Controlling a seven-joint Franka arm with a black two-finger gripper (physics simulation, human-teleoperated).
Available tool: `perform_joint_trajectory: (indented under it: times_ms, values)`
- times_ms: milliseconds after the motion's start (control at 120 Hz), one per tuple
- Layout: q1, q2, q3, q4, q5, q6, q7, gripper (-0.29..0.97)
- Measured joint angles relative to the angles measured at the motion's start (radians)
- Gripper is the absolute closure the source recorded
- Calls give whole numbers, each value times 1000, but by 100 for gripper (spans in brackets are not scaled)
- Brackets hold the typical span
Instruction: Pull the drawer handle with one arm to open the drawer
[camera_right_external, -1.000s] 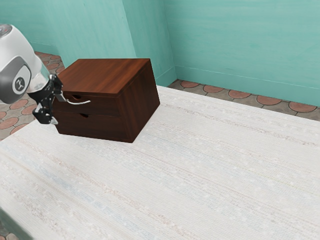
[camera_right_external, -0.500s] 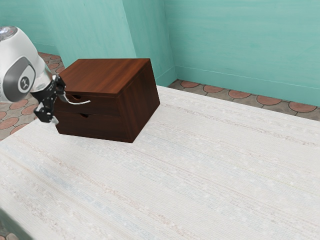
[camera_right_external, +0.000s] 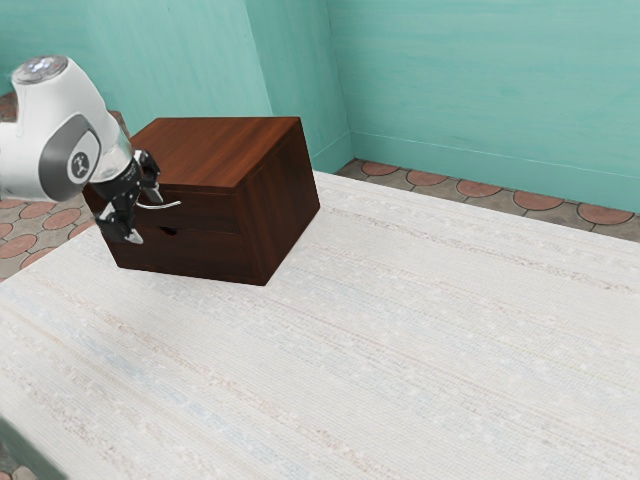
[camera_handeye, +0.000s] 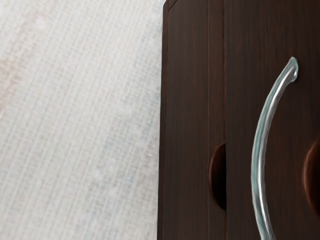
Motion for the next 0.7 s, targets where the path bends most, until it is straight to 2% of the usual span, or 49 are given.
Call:
perform_joint_trajectory:
  times_ms: [342, 700]
  values:
    - [5, 14, 15, 23, -3, 15, 11, 10]
    - [14, 20, 30, 0, -3, 93, 18, 12]
